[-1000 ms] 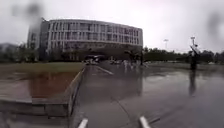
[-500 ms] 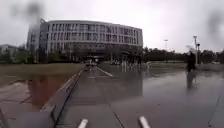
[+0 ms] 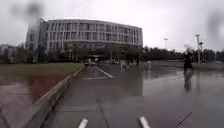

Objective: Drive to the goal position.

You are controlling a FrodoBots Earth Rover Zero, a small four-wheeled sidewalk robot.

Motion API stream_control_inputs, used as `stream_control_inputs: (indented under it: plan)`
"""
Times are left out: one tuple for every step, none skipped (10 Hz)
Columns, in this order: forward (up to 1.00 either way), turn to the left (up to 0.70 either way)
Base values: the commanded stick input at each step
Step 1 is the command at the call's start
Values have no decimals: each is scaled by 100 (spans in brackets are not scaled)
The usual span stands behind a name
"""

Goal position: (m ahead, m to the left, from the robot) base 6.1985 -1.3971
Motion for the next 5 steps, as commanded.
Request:
stream_control_inputs:
  plan:
    - [100,0]
    - [100,0]
    - [100,15]
    - [100,34]
    - [100,34]
